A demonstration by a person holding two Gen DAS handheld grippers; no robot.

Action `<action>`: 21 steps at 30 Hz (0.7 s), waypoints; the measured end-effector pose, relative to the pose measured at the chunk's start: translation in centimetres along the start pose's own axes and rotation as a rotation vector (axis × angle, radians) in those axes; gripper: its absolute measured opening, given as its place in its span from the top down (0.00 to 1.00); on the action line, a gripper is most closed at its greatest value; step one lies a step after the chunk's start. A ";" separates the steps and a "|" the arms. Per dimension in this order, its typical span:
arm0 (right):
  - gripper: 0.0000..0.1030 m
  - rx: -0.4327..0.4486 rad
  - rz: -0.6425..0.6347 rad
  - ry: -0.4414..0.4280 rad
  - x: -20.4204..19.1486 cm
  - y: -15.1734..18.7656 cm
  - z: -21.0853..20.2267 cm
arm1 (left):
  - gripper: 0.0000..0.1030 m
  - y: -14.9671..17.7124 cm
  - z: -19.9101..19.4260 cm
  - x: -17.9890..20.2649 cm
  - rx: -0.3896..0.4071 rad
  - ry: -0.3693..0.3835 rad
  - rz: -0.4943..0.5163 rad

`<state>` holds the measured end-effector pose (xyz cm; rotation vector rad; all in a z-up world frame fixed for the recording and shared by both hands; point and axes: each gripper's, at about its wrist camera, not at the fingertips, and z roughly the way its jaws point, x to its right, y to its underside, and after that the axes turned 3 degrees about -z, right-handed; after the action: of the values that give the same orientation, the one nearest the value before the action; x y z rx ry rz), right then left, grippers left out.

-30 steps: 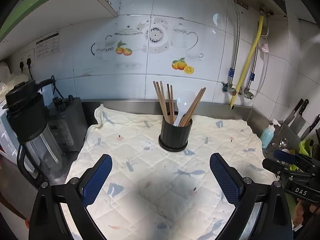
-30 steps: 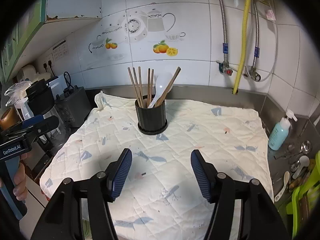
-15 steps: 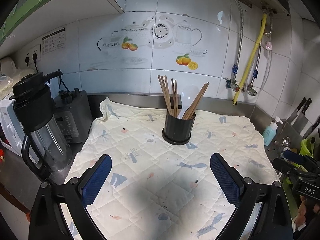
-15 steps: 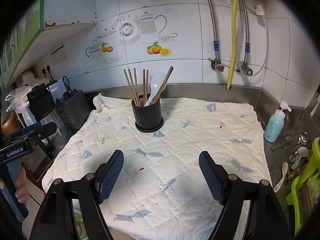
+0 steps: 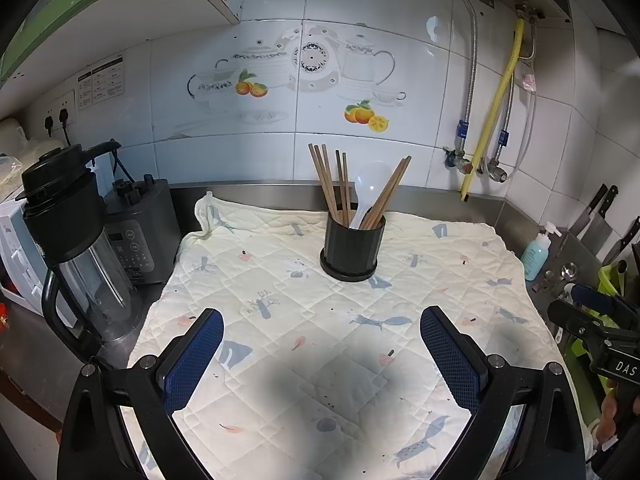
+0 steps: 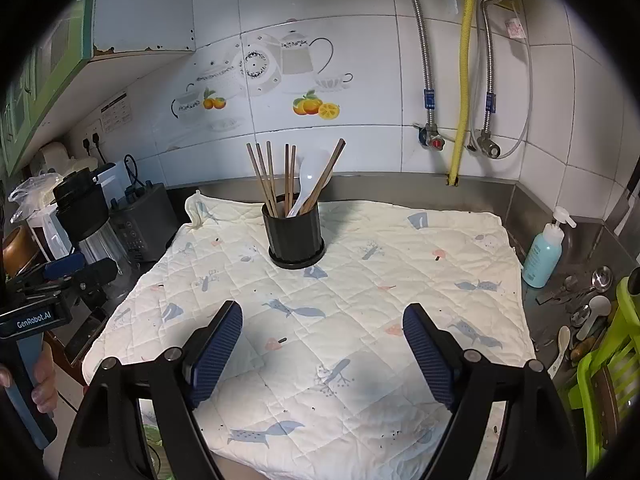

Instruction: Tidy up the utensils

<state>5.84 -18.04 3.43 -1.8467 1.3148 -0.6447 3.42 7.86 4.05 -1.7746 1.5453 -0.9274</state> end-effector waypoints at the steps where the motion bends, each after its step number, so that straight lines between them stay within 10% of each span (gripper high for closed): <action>1: 0.12 -0.002 0.000 0.000 0.0 0.0 0.0 | 0.00 0.0 0.0 0.0 -0.001 -0.001 0.002; 21: 0.12 0.000 0.004 -0.001 0.0 0.0 0.0 | 0.00 0.5 0.3 0.2 -0.016 0.000 0.009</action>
<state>5.79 -18.03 3.43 -1.8432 1.3174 -0.6415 3.38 7.57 3.55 -1.7768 1.5634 -0.9130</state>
